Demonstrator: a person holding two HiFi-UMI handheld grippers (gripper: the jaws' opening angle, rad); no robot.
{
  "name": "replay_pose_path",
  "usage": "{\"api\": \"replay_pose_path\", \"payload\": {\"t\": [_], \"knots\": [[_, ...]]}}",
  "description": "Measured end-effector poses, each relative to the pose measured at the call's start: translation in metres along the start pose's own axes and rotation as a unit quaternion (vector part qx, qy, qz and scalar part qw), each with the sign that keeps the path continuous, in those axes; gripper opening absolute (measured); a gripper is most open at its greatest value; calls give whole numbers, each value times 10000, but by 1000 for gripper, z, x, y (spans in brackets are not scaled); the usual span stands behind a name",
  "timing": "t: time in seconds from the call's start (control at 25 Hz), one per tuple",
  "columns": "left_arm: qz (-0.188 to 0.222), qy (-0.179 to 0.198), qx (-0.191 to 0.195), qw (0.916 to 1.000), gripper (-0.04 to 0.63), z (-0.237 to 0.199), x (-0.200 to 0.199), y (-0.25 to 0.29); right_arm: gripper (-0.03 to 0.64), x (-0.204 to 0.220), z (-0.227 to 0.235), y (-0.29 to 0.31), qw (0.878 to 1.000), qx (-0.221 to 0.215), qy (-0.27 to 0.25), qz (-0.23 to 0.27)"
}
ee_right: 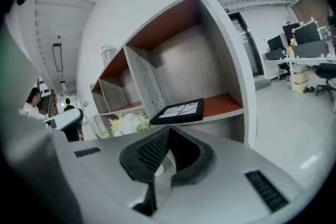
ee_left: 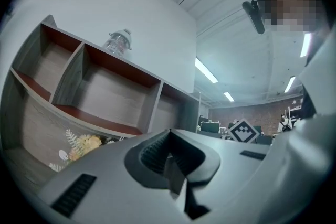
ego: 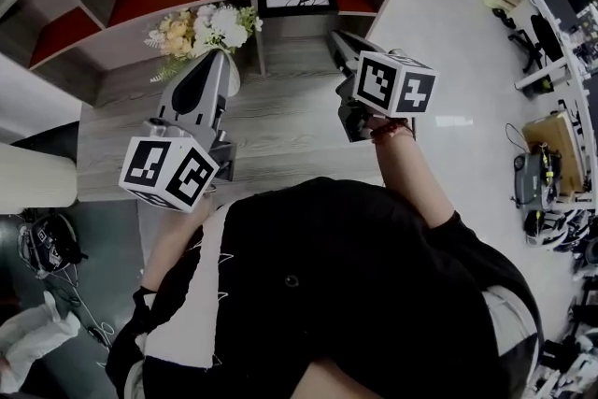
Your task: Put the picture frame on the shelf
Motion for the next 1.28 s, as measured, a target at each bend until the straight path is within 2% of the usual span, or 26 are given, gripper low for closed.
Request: {"api": "replay_pose_path", "payload": {"t": [0.16, 0.32, 0.48, 0.68, 0.84, 1.28], "knots": [[-82, -23, 73, 9999, 11, 10, 9, -1, 5, 5, -7, -23, 9996, -90, 204, 178], [-102, 37, 165, 9998, 11, 24, 11, 1, 5, -6, -23, -48, 9959, -543, 330, 648], [39, 148, 137, 9998, 11, 37, 8, 1, 5, -23, -33, -73, 9915, -728, 141, 1074], [23, 86, 159, 9998, 11, 56, 12, 3, 5, -34, -30, -96, 9886, -737, 37, 1310], [48, 65, 94, 9999, 11, 73, 15, 3, 5, -35, -23, -109, 9883, -720, -113, 1337], [70, -18, -239, 9997, 11, 136, 33, -7, 5, -21, 3, -154, 9896, -948, -339, 1026]]}}
Point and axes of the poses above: the fingertips, and each gripper's own axes: y forward along the fingers, z to its right, x out of its underside, the point moved 2 cm from there along -y, backward along the fingers, and after that the axes turned 4 degrees about x, right-handed, at the moved point
